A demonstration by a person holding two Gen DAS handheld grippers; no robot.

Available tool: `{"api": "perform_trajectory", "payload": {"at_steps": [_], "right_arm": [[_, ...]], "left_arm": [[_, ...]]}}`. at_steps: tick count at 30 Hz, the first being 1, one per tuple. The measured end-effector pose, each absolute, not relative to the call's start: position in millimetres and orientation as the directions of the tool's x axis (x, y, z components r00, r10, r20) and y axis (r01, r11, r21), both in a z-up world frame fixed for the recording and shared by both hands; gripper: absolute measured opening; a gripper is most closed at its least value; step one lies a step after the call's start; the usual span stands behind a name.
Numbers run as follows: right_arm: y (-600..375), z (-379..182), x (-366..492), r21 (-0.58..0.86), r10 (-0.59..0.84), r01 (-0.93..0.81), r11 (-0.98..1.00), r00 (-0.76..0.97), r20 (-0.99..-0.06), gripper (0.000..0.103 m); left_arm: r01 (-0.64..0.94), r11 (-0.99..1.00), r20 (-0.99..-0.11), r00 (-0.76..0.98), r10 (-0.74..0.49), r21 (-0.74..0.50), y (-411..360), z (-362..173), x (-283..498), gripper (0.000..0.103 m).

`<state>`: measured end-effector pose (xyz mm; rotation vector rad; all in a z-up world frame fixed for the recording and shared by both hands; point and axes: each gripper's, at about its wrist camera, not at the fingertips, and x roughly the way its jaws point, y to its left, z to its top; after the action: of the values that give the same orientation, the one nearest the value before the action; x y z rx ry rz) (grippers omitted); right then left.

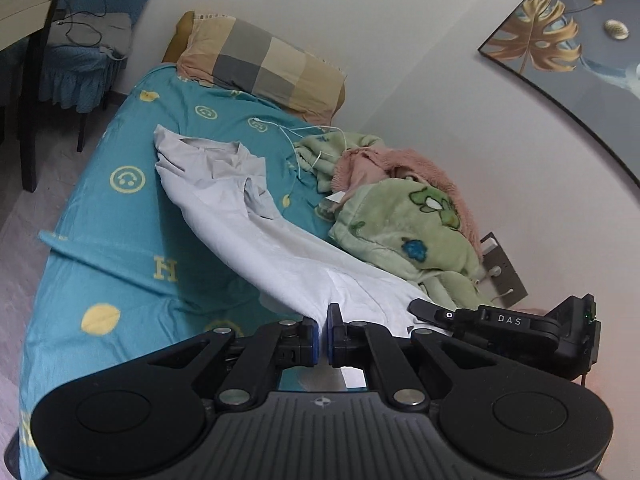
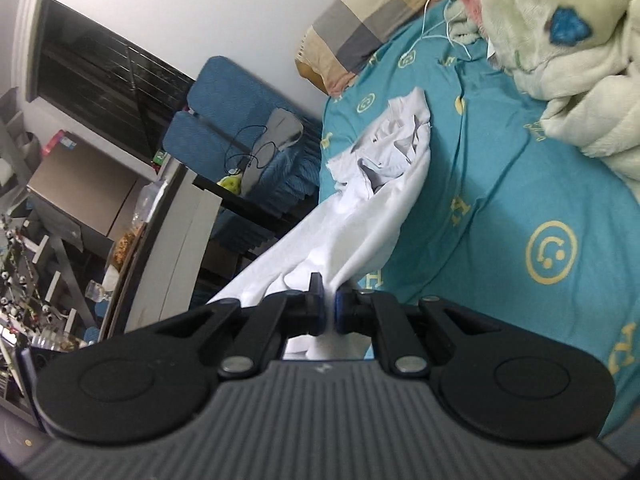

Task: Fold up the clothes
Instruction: 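Grasp the hem with both grippers and lift it toward the collar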

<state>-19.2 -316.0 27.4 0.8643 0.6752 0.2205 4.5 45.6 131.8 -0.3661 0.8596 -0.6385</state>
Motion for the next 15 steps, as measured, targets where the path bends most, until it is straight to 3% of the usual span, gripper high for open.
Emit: {"api": "perform_trajectory", "payload": {"at_steps": [9, 15], "right_arm": [[-316, -7, -157, 0.784, 0.461, 0.051, 0.618, 0.785, -0.414, 0.009], [-313, 7, -175, 0.764, 0.434, 0.027, 0.645, 0.810, -0.395, 0.009]], "left_arm": [[0.308, 0.702, -0.516, 0.504, -0.692, -0.642, 73, 74, -156, 0.004], [0.337, 0.707, -0.480, 0.549, -0.685, -0.622, 72, 90, -159, 0.004]]}}
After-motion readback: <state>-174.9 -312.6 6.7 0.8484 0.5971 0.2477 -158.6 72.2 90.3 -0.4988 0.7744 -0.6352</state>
